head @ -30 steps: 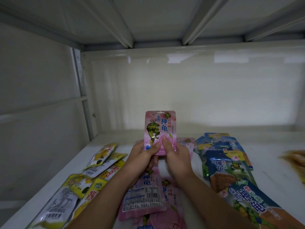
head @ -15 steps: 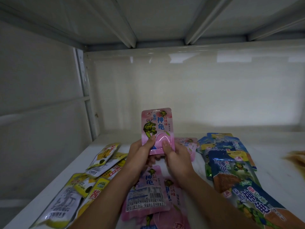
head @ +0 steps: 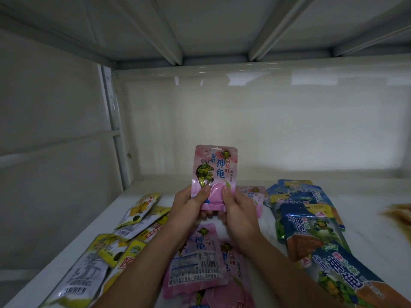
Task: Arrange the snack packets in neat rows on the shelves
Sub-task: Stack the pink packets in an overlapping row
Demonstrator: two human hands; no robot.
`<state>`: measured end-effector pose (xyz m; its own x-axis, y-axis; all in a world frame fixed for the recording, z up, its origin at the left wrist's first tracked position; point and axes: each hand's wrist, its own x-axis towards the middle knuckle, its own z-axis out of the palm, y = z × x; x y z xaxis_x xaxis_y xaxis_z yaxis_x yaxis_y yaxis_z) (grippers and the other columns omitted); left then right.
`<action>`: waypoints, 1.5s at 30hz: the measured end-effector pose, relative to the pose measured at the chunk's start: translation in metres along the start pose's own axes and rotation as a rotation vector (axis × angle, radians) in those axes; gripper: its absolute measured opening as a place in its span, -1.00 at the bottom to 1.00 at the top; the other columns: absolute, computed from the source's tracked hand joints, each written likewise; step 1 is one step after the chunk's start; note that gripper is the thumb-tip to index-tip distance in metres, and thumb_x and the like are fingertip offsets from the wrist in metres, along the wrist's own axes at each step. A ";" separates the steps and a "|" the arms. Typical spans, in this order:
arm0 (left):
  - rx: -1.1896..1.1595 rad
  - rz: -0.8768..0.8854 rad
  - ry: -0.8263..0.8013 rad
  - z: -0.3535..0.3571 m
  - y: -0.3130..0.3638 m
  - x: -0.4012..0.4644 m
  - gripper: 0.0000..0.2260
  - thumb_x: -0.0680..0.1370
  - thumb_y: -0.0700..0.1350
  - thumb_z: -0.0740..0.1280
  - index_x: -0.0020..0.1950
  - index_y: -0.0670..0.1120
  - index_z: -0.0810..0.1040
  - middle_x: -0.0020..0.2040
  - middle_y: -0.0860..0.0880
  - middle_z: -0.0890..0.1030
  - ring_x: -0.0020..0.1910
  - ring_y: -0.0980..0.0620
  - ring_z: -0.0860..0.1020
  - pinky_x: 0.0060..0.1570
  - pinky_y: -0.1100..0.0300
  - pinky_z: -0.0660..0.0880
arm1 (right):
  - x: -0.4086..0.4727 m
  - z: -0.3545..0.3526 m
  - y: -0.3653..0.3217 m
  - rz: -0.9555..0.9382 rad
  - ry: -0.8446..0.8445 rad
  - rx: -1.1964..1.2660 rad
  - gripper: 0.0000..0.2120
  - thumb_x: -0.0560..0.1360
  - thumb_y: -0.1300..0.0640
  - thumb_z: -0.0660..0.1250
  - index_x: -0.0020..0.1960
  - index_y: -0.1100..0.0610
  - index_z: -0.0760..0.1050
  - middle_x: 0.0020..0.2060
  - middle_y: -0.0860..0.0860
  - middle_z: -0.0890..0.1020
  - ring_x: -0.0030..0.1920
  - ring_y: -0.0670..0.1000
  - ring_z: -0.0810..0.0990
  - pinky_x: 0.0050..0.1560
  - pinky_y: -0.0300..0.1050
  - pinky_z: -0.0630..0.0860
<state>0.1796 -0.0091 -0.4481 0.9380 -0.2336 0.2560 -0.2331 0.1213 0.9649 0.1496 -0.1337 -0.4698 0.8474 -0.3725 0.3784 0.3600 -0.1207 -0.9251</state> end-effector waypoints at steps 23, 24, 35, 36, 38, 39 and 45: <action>-0.151 -0.063 0.135 0.000 0.013 0.003 -0.86 0.68 -0.17 0.35 0.10 -0.19 0.69 -0.02 -0.24 0.75 0.00 -0.34 0.73 0.13 -0.38 0.61 | 0.002 0.004 0.003 -0.089 0.046 0.099 -0.65 0.59 0.04 0.34 -0.12 0.35 0.54 -0.29 0.25 0.60 -0.27 0.25 0.57 -0.15 0.17 0.56; -0.150 -0.055 0.128 0.000 0.012 0.003 -0.86 0.68 -0.17 0.35 0.11 -0.17 0.69 -0.01 -0.24 0.75 0.01 -0.34 0.72 0.13 -0.40 0.60 | 0.002 0.004 0.002 -0.060 0.034 0.133 -0.69 0.56 0.01 0.35 -0.11 0.29 0.59 -0.24 0.25 0.66 -0.20 0.32 0.64 -0.09 0.24 0.61; 0.322 0.164 0.261 -0.003 0.002 0.007 -0.78 0.57 -0.08 0.51 0.14 0.01 0.53 -0.15 -0.03 0.63 -0.20 -0.01 0.65 -0.21 0.09 0.56 | 0.003 0.004 0.006 -0.218 0.166 0.041 -0.62 0.64 -0.09 0.30 -0.07 0.24 0.54 -0.17 0.35 0.55 -0.29 0.12 0.47 -0.24 0.05 0.47; 0.377 0.182 0.238 -0.004 0.000 0.009 -0.83 0.57 -0.11 0.50 0.10 0.01 0.56 -0.14 -0.03 0.64 -0.17 -0.02 0.65 -0.16 0.06 0.59 | 0.003 0.004 0.005 -0.229 0.162 0.027 -0.65 0.67 -0.03 0.30 -0.09 0.25 0.54 -0.21 0.32 0.54 -0.29 0.03 0.43 -0.23 -0.03 0.41; 0.431 0.195 0.160 -0.004 -0.003 0.011 -0.96 0.60 -0.13 0.46 0.03 0.00 0.66 -0.11 0.02 0.69 -0.12 0.01 0.66 -0.03 0.00 0.64 | 0.001 0.004 0.001 -0.228 0.117 0.028 -0.69 0.71 0.05 0.26 -0.13 0.19 0.56 -0.32 0.13 0.56 -0.29 -0.09 0.46 -0.21 -0.14 0.42; 0.444 0.192 0.112 -0.002 -0.003 0.009 -0.95 0.63 -0.10 0.42 0.03 0.00 0.69 -0.09 0.04 0.71 -0.09 0.02 0.67 0.02 -0.02 0.65 | 0.001 0.005 -0.001 -0.207 0.085 0.053 -0.69 0.72 0.04 0.23 -0.12 0.13 0.59 -0.34 0.01 0.60 -0.29 -0.12 0.52 -0.21 -0.21 0.46; 0.108 -0.061 -0.059 0.005 0.017 -0.005 -0.46 0.58 0.37 0.19 0.14 -0.02 0.72 -0.05 -0.09 0.77 -0.04 -0.11 0.76 0.07 -0.08 0.67 | 0.005 0.006 0.003 -0.089 -0.011 0.109 -0.74 0.74 0.11 0.18 0.14 -0.10 0.64 -0.12 -0.05 0.71 -0.21 -0.06 0.66 -0.31 -0.18 0.55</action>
<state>0.1698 -0.0106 -0.4325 0.9355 -0.2938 0.1964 -0.2052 0.0008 0.9787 0.1573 -0.1301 -0.4708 0.8142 -0.3543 0.4600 0.4740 -0.0518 -0.8790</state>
